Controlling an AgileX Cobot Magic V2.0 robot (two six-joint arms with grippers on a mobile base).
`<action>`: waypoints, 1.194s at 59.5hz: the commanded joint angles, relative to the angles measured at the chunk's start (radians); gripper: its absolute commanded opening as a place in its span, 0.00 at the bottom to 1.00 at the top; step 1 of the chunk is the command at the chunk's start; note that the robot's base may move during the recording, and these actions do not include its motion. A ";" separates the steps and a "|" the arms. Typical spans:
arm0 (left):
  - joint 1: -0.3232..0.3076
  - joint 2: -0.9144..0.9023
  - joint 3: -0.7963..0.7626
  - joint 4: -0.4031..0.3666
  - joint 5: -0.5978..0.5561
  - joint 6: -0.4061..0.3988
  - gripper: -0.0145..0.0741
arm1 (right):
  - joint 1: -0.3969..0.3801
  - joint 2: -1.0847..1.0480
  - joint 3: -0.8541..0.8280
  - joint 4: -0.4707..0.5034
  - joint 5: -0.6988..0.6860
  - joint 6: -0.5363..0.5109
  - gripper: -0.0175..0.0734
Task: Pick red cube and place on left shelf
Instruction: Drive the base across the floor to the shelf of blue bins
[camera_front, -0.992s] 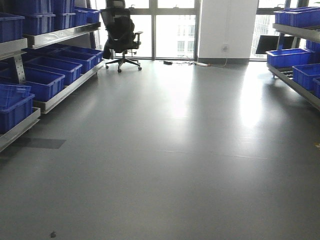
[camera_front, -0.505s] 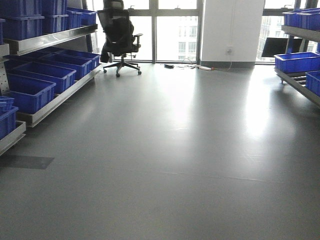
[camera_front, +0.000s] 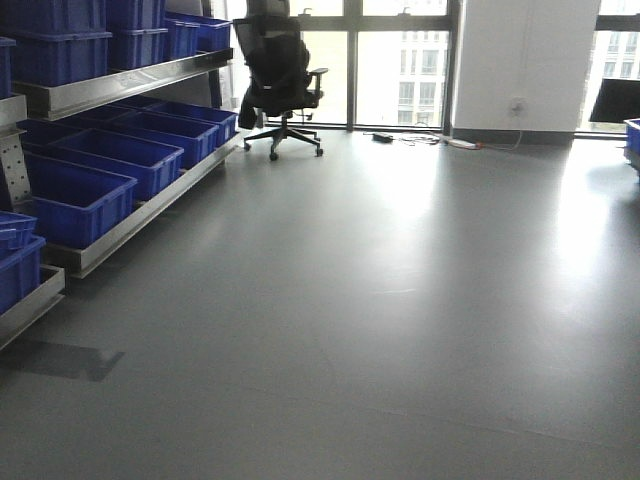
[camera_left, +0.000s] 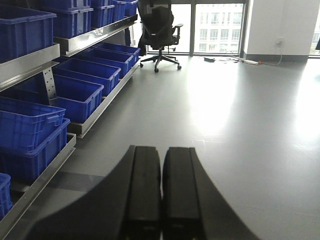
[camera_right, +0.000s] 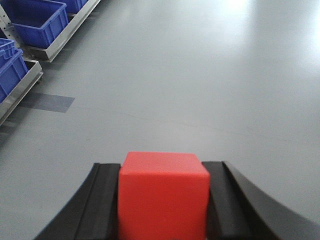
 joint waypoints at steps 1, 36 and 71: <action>-0.004 -0.014 0.023 -0.003 -0.090 -0.001 0.28 | 0.002 -0.001 -0.030 0.006 -0.080 -0.006 0.25; -0.004 -0.014 0.023 -0.003 -0.090 -0.001 0.28 | 0.002 -0.001 -0.030 0.006 -0.080 -0.006 0.25; -0.004 -0.014 0.023 -0.003 -0.090 -0.001 0.28 | 0.002 -0.001 -0.030 0.006 -0.080 -0.006 0.25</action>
